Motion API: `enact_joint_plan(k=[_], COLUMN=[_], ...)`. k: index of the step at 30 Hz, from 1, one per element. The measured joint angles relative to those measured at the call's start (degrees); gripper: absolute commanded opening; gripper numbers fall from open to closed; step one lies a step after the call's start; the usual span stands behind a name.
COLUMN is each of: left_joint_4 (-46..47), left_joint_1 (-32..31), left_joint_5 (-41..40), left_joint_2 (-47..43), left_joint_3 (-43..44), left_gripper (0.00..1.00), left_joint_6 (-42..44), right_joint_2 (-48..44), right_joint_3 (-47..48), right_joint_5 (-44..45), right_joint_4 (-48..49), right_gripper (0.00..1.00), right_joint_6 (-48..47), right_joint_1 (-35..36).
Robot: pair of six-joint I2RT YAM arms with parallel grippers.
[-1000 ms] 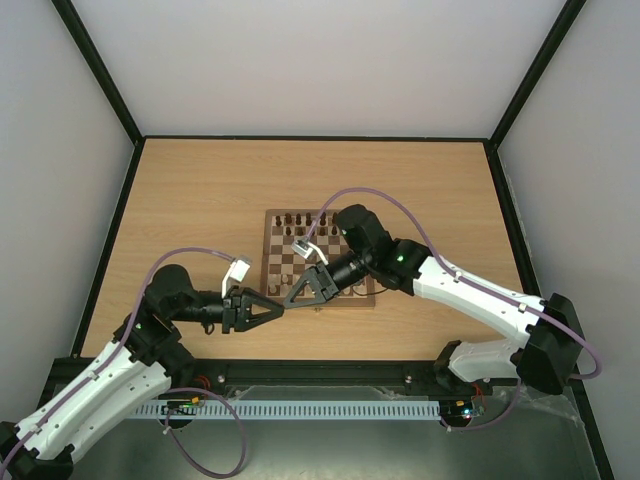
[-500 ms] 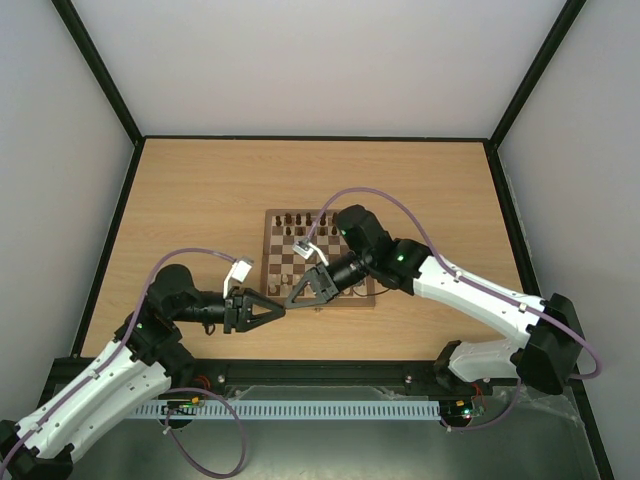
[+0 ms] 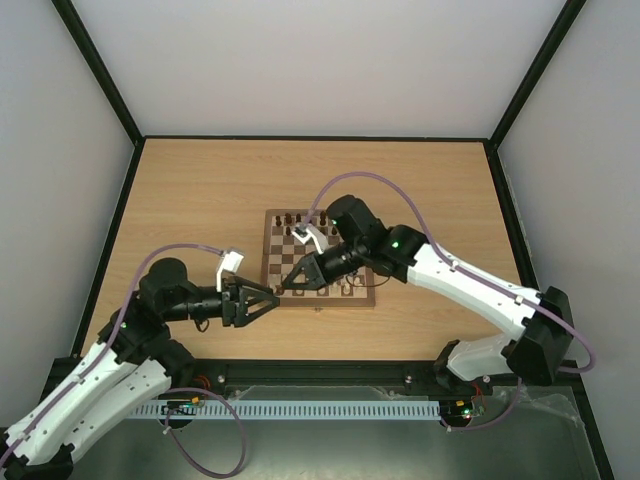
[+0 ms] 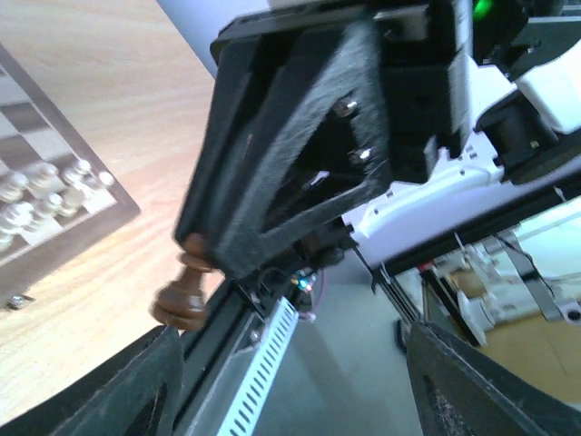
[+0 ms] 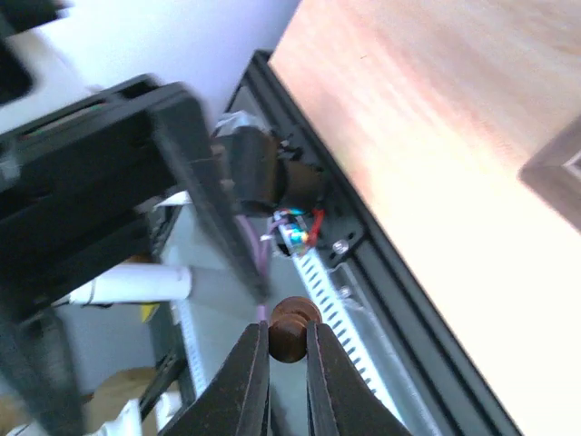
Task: Set up the chess pieces on the board
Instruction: Place the chess piece on the chessboard.
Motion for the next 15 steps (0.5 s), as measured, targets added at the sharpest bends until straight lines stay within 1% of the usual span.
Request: enact_joint_plan(k=[6, 9, 15], left_joint_4=[-8.7, -13.0, -20.2], left_joint_1=[0.4, 0.5, 0.5], left_joint_5=[-9.3, -15.4, -29.6], left_joint_2=[-1.1, -0.8, 2.1], left_joint_3=[5.9, 8.0, 11.3], left_gripper=[0.74, 0.76, 0.78], left_joint_6=[1.9, 2.2, 2.6], right_joint_2=[5.2, 8.9, 20.2], right_joint_3=[4.9, 7.9, 16.2], right_joint_5=[10.6, 17.9, 31.1], right_joint_4=[-4.1, -5.6, -6.5], right_gripper=[0.03, 0.02, 0.01], right_joint_6=[-3.6, -4.9, -7.1], right_joint_1=[0.0, 0.0, 0.0])
